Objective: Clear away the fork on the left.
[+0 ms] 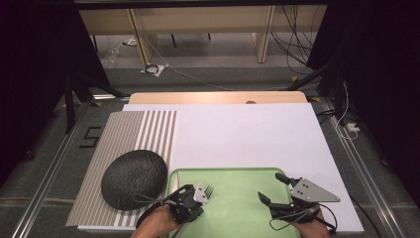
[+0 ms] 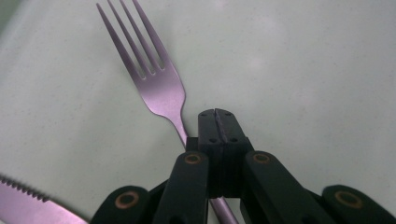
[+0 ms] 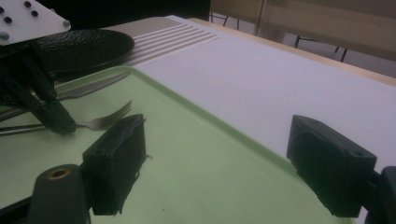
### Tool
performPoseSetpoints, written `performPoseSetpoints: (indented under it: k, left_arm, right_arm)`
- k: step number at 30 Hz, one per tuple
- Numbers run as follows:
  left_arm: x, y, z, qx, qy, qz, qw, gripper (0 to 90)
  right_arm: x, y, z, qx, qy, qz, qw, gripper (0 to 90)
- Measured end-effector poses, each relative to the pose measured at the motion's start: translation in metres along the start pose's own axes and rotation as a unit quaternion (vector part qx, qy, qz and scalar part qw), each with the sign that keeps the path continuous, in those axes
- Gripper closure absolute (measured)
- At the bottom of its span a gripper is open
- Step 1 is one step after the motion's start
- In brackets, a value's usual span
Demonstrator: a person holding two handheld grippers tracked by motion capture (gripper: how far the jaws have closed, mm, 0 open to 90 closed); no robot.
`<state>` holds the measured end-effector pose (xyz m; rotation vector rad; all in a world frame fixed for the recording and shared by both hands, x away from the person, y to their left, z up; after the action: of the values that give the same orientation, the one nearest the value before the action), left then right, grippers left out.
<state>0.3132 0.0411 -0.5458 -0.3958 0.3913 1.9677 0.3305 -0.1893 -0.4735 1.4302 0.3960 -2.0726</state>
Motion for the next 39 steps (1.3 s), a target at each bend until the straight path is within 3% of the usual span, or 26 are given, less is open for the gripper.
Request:
performPoseSetpoints:
  k: [12,39]
  left_arm:
    - [0.007,-0.015,0.005,-0.020,0.000,0.018,0.9996,89.5]
    - [0.020,-0.035,0.013,-0.028,0.009,0.063,0.9976,89.5]
  right_arm:
    - [0.000,0.000,0.000,0.000,0.002,-0.001,1.0000,20.5]
    - [-0.001,-0.001,0.000,-0.003,0.003,-0.002,1.0000,20.5]
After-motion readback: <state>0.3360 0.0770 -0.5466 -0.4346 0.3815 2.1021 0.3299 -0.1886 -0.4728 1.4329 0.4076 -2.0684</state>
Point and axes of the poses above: each handheld gripper's, and its own axes: z roughly backward along the jaws, x roughly out of its underside, y roughly to its right, the point moved 9 cm from there along -z, roughly forward along the jaws, and after that the axes turned 6 degrees about x, right-handed, at the moved point
